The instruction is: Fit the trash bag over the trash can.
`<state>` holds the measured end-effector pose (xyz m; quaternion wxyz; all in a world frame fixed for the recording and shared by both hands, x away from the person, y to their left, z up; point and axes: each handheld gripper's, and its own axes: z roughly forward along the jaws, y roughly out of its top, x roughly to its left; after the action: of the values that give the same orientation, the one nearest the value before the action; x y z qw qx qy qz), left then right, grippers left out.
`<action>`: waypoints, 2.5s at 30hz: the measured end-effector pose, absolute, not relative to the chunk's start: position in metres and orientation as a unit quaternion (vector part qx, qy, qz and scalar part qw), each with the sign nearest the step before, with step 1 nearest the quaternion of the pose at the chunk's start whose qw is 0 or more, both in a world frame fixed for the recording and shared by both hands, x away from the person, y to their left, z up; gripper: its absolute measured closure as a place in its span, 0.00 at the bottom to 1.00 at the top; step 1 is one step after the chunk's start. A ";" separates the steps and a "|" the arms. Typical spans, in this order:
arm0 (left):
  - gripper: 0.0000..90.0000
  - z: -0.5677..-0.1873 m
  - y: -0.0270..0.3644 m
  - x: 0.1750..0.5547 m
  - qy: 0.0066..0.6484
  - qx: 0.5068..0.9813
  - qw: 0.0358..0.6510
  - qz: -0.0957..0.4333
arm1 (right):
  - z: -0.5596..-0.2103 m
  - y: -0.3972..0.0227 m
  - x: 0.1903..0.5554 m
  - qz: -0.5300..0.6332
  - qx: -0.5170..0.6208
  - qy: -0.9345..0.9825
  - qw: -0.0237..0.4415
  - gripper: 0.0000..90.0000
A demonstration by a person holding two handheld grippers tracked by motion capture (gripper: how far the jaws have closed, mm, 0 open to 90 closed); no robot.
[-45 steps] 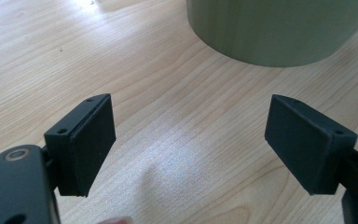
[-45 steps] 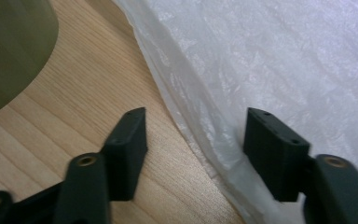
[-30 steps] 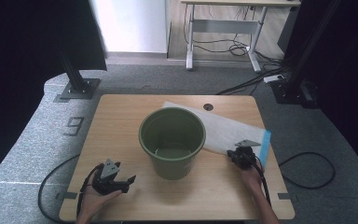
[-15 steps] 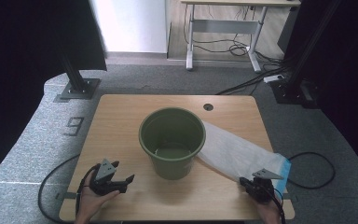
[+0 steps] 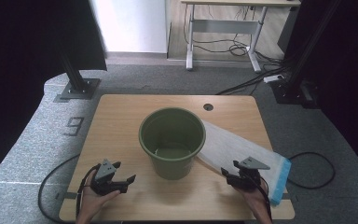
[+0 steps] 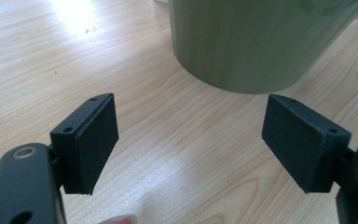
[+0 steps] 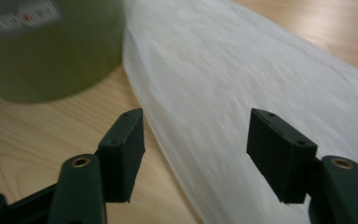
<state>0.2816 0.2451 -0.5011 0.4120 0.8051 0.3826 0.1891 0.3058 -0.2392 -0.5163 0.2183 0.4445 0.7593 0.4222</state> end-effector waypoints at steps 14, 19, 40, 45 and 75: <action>0.21 -0.502 0.249 0.281 0.387 0.804 0.412 0.186 | -0.528 -0.181 0.360 0.402 0.382 0.811 0.185 0.43; 0.22 -0.505 0.250 0.281 0.390 0.805 0.406 0.187 | -0.533 -0.165 0.377 0.393 0.369 0.823 0.180 0.53; 0.23 -0.503 0.260 0.280 0.400 0.794 0.413 0.197 | -0.546 -0.203 0.334 0.369 0.395 0.827 0.156 0.98; 0.23 -0.503 0.260 0.280 0.401 0.792 0.415 0.197 | -0.541 -0.200 0.335 0.375 0.391 0.821 0.182 0.66; 0.24 -0.505 0.257 0.280 0.401 0.797 0.403 0.205 | -0.549 -0.173 0.386 0.379 0.404 0.811 0.186 0.96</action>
<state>0.2805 0.2572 -0.5048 0.4028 0.7965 0.4014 0.2055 0.3860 -0.1729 -0.5486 0.1860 0.4044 0.8111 0.3795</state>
